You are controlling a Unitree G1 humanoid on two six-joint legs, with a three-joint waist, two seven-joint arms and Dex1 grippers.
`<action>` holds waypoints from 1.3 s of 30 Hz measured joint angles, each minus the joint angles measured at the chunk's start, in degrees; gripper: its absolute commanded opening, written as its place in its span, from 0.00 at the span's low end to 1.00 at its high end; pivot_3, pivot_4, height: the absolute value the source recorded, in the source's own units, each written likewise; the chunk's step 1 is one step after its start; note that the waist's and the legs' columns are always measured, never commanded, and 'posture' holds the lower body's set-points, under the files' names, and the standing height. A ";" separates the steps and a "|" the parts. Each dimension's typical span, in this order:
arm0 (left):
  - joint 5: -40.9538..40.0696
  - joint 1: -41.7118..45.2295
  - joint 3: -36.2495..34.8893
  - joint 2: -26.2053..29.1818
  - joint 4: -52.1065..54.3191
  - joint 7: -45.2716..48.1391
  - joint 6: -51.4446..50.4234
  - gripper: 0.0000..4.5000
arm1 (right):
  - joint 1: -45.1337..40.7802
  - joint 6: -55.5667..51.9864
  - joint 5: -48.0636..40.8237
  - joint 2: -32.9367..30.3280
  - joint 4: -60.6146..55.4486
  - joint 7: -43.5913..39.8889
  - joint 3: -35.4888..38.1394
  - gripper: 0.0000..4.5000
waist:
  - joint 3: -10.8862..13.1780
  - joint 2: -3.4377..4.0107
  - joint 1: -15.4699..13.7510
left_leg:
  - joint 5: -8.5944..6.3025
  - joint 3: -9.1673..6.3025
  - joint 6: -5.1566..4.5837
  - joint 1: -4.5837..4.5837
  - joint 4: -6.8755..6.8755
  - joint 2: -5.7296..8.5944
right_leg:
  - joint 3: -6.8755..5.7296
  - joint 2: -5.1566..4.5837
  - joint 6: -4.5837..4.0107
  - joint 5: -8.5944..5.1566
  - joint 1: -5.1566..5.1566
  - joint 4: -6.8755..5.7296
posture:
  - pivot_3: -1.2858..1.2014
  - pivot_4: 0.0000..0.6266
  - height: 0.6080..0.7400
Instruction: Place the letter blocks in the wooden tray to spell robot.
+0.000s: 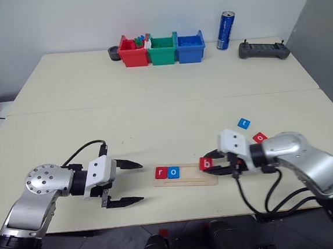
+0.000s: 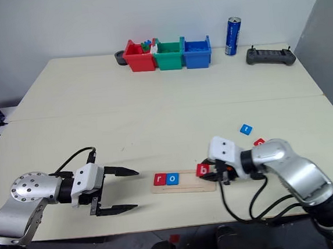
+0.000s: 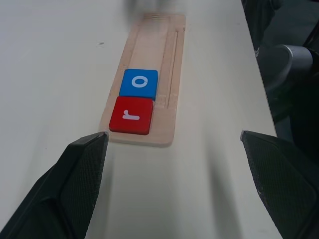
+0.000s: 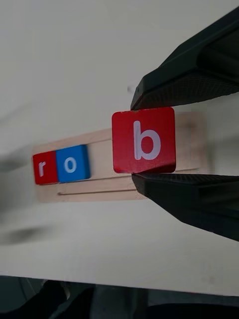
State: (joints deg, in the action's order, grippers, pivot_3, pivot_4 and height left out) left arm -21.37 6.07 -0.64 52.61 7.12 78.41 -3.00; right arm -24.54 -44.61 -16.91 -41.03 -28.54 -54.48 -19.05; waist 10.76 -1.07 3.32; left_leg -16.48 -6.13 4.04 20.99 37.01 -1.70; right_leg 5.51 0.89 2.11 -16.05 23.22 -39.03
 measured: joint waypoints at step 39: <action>-0.28 -1.72 -0.24 -0.07 3.02 -0.44 -0.33 1.00 | -6.31 -0.75 9.84 8.88 8.42 3.37 -13.46 0.93 | 0.00 0.00 0.03 | 0.00 -0.04 0.00 0.01 -0.01 0.00 | -0.05 -0.02 -0.01 0.00 0.03 -0.01 | 0.52 0.24 1.00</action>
State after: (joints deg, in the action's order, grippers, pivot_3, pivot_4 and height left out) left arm -21.65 4.35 -0.88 52.53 10.14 77.97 -3.33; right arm -30.85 -45.36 -7.06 -32.15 -20.12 -51.12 -32.50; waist 10.76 -1.07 3.35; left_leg -16.48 -6.16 4.04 21.00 36.99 -1.70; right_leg 5.45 0.87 2.10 -16.05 23.24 -39.04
